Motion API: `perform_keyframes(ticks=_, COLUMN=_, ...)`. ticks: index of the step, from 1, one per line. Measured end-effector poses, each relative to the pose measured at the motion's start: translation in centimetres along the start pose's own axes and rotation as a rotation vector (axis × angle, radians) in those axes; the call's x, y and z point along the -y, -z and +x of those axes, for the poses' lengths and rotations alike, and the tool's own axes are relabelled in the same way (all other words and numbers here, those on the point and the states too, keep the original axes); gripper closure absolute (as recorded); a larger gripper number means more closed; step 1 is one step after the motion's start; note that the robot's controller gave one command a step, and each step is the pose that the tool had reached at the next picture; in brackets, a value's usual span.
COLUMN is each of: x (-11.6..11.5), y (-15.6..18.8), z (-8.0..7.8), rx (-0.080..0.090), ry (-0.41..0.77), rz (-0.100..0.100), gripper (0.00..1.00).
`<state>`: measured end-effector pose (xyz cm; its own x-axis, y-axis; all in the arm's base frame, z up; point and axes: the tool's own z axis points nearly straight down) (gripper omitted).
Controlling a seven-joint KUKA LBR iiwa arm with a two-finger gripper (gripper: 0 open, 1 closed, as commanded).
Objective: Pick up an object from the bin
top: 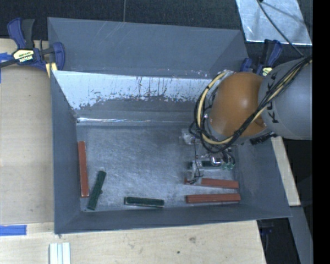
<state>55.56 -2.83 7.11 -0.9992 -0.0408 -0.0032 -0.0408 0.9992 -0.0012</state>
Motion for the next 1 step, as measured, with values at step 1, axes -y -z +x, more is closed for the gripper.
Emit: perform_keyframes(ticks=1, x=6.62, y=0.29, z=7.09, rx=0.001, ry=0.184, rz=0.002, gripper=0.0)
